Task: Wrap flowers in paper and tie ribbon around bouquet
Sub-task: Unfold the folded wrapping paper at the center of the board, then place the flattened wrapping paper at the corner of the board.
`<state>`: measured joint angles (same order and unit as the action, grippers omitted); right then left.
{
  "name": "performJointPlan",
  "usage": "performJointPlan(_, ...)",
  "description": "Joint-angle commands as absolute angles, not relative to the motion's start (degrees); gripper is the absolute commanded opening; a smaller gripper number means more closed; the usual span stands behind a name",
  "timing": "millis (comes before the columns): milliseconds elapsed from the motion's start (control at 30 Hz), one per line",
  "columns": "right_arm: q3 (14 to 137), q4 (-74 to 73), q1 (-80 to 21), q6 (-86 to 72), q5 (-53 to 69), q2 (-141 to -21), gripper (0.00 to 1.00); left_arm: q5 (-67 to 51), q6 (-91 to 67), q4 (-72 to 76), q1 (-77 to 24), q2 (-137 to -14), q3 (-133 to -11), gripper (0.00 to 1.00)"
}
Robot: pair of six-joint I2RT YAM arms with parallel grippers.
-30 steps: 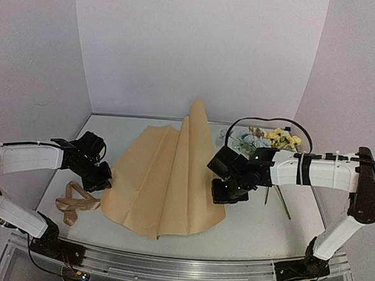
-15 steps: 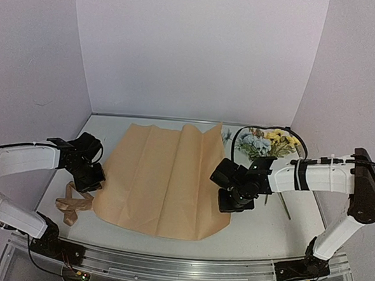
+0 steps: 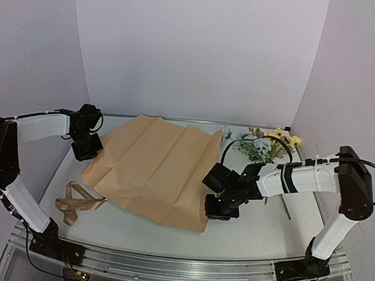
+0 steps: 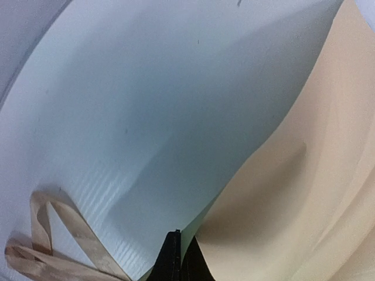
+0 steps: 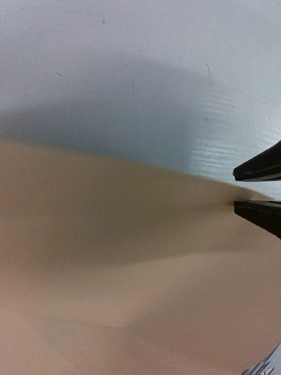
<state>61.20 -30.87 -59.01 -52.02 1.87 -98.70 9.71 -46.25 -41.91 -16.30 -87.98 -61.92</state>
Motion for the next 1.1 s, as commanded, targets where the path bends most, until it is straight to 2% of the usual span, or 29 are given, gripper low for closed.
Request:
performJointPlan(0, 64.6, -26.7, -58.7, -52.1, 6.7, -99.8, 0.29, 13.7, -35.7, -43.4, -12.8, -96.3, -71.0, 0.00)
performJointPlan(133, 66.0, -26.5, -54.7, -49.5, 7.5, -98.0, 0.59, 15.7, -27.3, -45.7, -12.4, -105.8, -78.6, 0.00)
performJointPlan(267, 67.5, -25.4, -47.4, -45.4, 7.8, -97.6, 0.77, 15.8, -23.1, -46.3, -12.4, -112.6, -83.9, 0.00)
performJointPlan(400, 69.0, -22.1, -41.3, -43.6, 9.8, -98.8, 0.84, 18.5, -22.0, -47.6, -12.4, -115.2, -87.0, 0.00)
performJointPlan(633, 70.3, -18.2, -35.2, -44.4, 11.8, -99.5, 0.87, 22.0, -20.2, -49.7, -10.8, -116.0, -89.9, 0.00)
performJointPlan(867, 77.0, -18.6, -34.9, -44.5, 8.8, -101.5, 0.93, 21.8, -18.4, -50.0, -10.8, -115.8, -94.1, 0.00)
performJointPlan(1067, 85.5, -20.7, -35.0, -44.7, 7.1, -108.7, 0.96, 22.1, -18.6, -51.3, -10.8, -116.4, -96.0, 0.00)
